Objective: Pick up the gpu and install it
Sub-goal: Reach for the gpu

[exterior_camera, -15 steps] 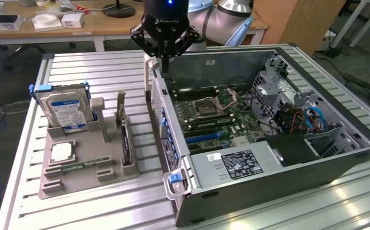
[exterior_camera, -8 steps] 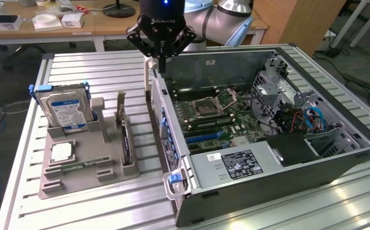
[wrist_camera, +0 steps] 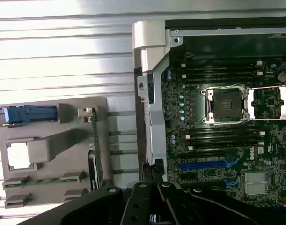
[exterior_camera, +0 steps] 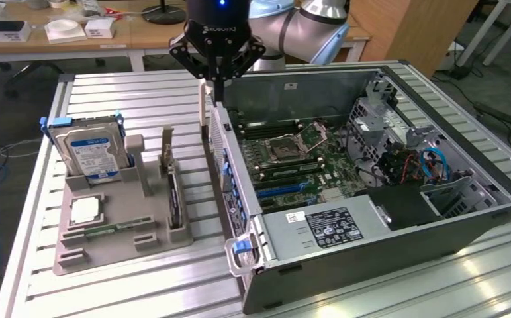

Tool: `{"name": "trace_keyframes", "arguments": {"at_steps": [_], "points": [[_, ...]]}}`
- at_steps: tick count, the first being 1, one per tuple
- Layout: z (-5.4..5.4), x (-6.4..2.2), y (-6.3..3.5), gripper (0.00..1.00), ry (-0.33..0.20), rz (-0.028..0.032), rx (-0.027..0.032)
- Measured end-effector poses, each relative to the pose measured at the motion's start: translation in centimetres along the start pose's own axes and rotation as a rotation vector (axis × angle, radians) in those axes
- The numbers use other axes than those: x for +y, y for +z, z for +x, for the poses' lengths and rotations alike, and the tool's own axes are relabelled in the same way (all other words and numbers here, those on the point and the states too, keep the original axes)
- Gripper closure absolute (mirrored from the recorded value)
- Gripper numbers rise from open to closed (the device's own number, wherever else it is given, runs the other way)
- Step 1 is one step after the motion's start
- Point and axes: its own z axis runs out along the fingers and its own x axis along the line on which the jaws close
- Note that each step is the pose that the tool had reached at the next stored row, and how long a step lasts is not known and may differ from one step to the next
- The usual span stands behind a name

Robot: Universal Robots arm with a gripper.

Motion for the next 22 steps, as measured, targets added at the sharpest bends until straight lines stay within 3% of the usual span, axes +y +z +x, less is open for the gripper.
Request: {"name": "trace_keyframes", "arguments": {"at_steps": [22], "points": [[2.0, -0.15, -0.05, 0.90, 0.000, 0.0000, -0.0001]]}}
